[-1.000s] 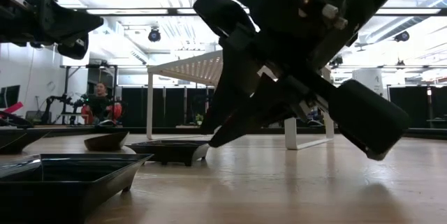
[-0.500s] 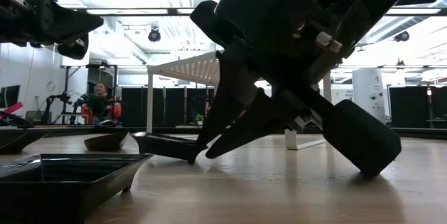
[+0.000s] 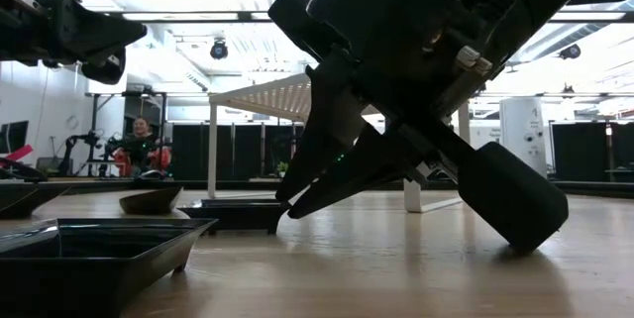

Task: Pick & Place Mini shaped plates
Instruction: Stack the square plate on top of the other square plates on the shelf

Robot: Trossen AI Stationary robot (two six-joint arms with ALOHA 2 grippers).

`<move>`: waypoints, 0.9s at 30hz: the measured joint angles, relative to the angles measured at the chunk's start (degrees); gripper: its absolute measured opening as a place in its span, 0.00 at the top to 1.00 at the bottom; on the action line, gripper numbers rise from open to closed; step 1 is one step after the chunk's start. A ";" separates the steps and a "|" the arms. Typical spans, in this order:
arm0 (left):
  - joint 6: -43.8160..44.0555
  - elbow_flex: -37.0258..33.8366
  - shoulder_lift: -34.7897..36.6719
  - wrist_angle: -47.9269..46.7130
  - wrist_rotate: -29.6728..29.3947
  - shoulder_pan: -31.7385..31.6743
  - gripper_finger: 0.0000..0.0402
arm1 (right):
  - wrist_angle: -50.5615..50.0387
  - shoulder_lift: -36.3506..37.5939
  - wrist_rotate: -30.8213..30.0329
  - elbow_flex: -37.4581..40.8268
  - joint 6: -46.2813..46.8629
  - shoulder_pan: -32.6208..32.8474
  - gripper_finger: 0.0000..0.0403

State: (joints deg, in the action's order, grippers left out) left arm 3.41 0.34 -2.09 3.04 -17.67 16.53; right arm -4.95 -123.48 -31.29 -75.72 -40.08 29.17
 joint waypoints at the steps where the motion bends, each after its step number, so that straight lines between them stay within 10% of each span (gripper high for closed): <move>1: 0.00 0.00 0.00 0.00 0.02 0.00 1.00 | 0.02 0.00 0.01 0.00 -0.34 0.00 0.87; 27: 0.01 0.00 0.00 0.01 0.00 -0.02 1.00 | 0.71 -0.13 -3.10 -0.57 -0.13 0.50 0.98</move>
State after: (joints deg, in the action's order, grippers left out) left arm 3.42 0.34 -2.09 3.05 -17.67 16.51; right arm -4.24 -123.62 -34.38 -76.29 -40.21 29.67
